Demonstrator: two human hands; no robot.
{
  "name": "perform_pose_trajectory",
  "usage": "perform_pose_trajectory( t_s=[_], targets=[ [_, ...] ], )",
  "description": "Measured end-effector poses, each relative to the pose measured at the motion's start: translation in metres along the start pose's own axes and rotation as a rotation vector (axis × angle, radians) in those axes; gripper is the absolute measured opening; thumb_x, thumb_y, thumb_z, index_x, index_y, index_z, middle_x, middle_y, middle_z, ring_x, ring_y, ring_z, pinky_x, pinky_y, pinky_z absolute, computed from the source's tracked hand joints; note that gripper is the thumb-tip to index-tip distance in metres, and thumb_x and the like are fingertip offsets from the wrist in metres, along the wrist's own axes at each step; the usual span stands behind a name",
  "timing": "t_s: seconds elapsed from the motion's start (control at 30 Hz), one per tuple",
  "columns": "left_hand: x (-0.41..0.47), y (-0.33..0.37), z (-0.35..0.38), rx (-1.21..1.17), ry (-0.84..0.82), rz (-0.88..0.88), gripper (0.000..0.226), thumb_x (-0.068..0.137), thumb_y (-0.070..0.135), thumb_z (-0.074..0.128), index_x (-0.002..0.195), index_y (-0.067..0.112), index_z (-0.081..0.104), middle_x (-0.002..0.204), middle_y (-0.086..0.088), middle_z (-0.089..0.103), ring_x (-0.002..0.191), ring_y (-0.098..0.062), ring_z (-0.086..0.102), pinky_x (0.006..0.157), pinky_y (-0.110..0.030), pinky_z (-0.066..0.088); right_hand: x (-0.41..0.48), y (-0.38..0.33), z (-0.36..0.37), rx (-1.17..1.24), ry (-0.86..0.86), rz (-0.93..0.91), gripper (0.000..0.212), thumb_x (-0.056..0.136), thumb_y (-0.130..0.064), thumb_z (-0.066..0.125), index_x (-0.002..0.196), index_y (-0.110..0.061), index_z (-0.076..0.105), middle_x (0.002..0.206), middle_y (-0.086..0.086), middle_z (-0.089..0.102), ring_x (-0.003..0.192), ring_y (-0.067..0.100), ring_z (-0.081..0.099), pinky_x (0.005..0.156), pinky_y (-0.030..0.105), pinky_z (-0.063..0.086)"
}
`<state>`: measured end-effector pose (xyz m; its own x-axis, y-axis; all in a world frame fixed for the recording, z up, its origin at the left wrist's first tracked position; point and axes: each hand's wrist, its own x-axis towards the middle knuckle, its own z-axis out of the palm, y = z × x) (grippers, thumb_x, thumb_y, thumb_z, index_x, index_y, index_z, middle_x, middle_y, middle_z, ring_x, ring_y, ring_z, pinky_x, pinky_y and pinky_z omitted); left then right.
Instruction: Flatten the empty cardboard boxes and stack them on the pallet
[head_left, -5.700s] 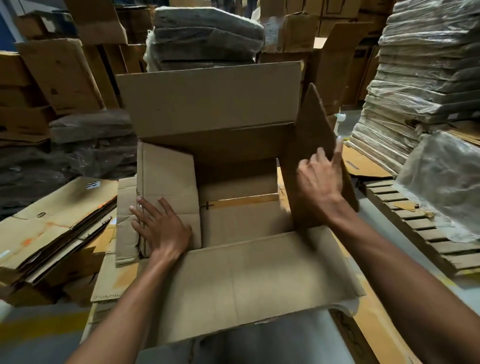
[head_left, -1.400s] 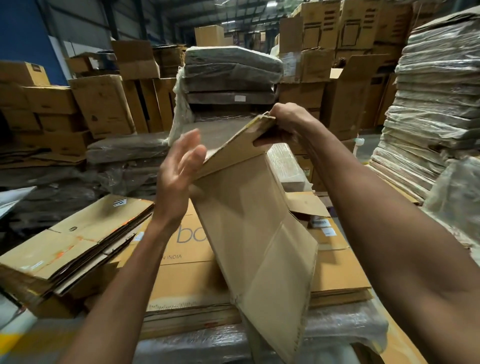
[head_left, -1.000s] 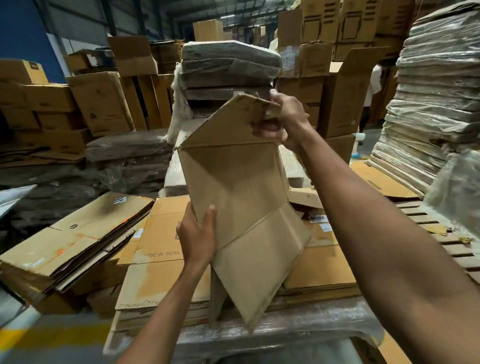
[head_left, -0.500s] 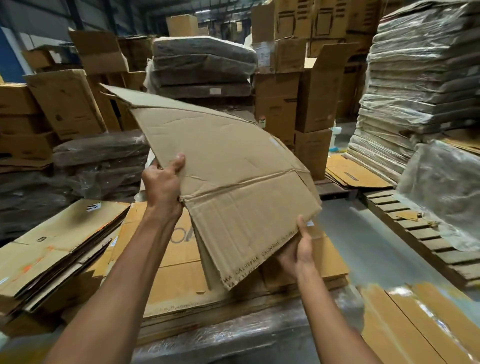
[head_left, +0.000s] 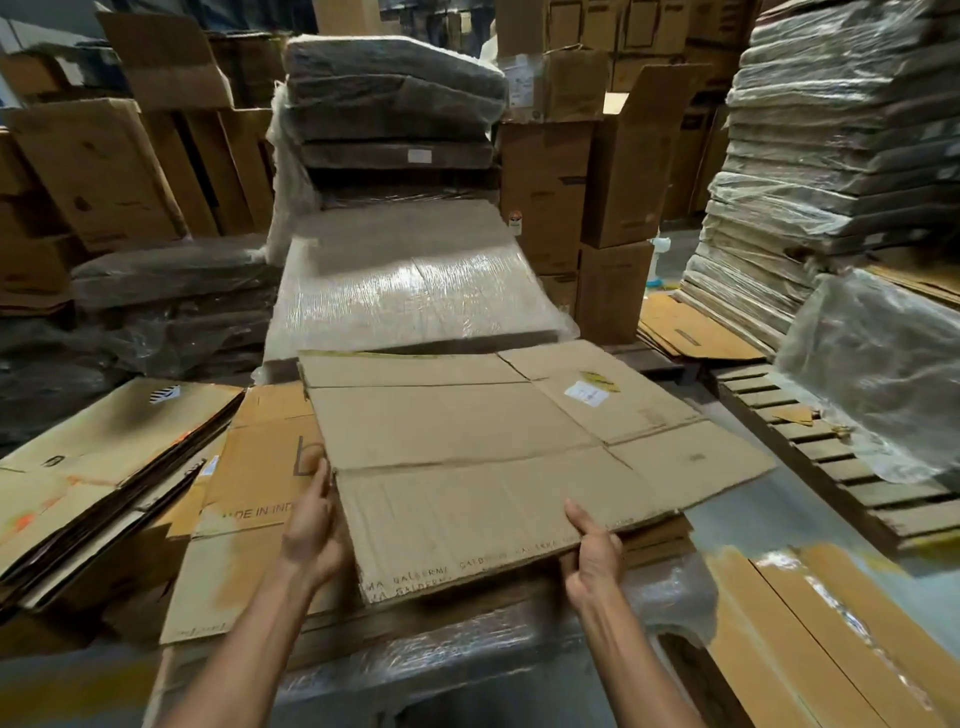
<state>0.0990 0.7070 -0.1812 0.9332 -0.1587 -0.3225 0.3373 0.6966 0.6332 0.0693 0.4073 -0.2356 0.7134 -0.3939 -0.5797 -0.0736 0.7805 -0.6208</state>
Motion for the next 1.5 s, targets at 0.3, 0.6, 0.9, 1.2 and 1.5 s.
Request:
perform_pose_trajectory(
  t_s=[0.3,0.6,0.9,1.2,1.5],
  targets=[
    [-0.039,-0.111,-0.002,-0.133,-0.073,-0.135,0.051,0.041,-0.005,0.099,0.084,-0.011,0.073,0.095,-0.023,0.073,0.096,-0.034,0.073,0.086,-0.054,0.06,-0.013,0.047,0.048,-0.026,-0.087,0.013,0.05,0.08,0.006,0.078,0.122,0.007,0.051,0.105,0.018,0.067,0.084,0.027,0.069,0.056,0.036,0.062],
    [0.002,-0.037,-0.029,-0.055,0.354,0.16,0.011,0.096,0.004,0.061,0.086,0.008,0.062,0.096,-0.012,0.061,0.092,-0.027,0.059,0.057,-0.036,0.062,-0.017,0.062,0.069,-0.066,-0.225,0.133,0.047,0.096,-0.029,0.069,0.135,-0.009,0.053,0.13,0.016,0.058,0.116,0.041,0.056,0.073,0.05,0.058],
    [-0.026,-0.024,-0.122,-0.123,0.496,0.128,0.013,0.099,0.007,0.059,0.087,0.014,0.061,0.088,-0.006,0.069,0.074,-0.023,0.07,0.054,-0.035,0.061,0.026,0.074,0.002,-0.22,0.022,0.008,0.056,0.097,-0.001,0.063,0.144,-0.008,0.031,0.146,0.027,0.046,0.13,0.046,0.052,0.073,0.05,0.061],
    [-0.003,-0.041,-0.114,-0.093,0.601,-0.027,0.009,0.098,0.007,0.063,0.09,0.008,0.06,0.101,-0.009,0.06,0.113,-0.032,0.051,0.087,-0.04,0.057,0.049,0.043,0.019,-0.412,-0.015,0.138,0.01,0.103,-0.002,0.054,0.11,0.005,0.055,0.133,0.023,0.052,0.118,0.039,0.055,0.081,0.056,0.061],
    [0.004,-0.125,-0.068,0.317,0.501,-0.306,0.022,0.105,0.034,0.05,0.099,0.018,0.064,0.088,-0.001,0.076,0.08,-0.015,0.065,0.046,-0.018,0.053,0.035,0.02,-0.047,-0.657,-0.028,0.107,0.015,0.1,-0.005,0.052,0.1,-0.005,0.067,0.098,0.018,0.074,0.065,0.022,0.062,0.058,0.031,0.051]
  ],
)
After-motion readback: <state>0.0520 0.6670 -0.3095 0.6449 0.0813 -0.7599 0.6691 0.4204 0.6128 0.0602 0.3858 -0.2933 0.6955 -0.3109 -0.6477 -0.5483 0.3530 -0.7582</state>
